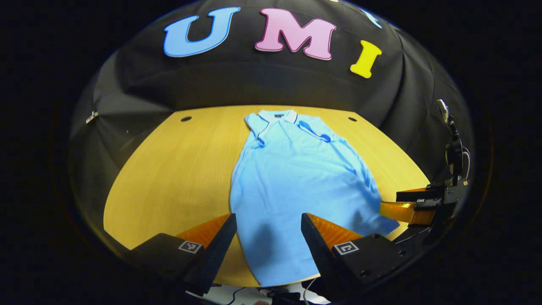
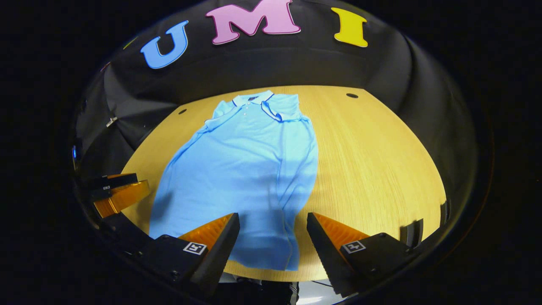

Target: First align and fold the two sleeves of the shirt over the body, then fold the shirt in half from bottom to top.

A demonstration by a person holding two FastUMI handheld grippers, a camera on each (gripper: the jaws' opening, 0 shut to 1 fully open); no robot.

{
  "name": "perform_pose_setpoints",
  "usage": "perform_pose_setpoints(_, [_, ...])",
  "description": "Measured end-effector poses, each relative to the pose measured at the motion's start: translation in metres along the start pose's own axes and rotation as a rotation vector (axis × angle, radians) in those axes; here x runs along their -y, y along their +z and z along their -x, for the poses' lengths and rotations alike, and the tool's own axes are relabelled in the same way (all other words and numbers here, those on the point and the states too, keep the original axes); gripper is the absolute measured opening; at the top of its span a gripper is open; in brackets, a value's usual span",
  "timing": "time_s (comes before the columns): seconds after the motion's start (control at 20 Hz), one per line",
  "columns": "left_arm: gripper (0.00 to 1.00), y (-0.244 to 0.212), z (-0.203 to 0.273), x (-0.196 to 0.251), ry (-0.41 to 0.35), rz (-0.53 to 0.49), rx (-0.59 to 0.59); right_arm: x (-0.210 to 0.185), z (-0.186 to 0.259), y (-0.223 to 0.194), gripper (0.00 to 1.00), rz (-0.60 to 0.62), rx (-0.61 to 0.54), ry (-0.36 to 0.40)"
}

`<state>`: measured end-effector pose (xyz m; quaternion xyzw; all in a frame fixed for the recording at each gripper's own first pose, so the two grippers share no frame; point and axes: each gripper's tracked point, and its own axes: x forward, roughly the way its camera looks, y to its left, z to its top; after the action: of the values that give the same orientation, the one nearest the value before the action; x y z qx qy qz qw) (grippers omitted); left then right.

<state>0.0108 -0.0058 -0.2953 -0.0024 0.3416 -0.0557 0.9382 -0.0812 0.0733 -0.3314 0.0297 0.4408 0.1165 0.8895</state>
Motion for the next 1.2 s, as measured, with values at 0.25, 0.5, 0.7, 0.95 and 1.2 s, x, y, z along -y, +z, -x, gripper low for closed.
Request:
perform_pose_setpoints(0.25, [0.98,-0.064,-0.011,-0.006,0.037,0.048,-0.127,0.003,-0.007,-0.032,1.00,-0.021,-0.053,-0.034])
perform_pose_setpoints(0.5, [0.90,-0.074,-0.011,-0.006,0.067,-0.057,-0.128,0.001,-0.008,-0.032,0.99,0.024,-0.050,-0.042])
perform_pose_setpoints(0.7, [0.58,-0.075,-0.019,0.009,0.060,-0.045,-0.113,-0.003,-0.010,-0.035,0.81,0.076,-0.064,-0.061])
perform_pose_setpoints(0.95, [0.07,-0.071,-0.025,0.020,0.087,-0.061,-0.124,-0.014,-0.013,-0.034,0.09,0.051,-0.095,-0.006])
perform_pose_setpoints(1.2, [0.06,-0.068,-0.024,0.022,0.050,-0.047,-0.176,-0.014,-0.014,-0.034,0.05,0.018,-0.152,0.082])
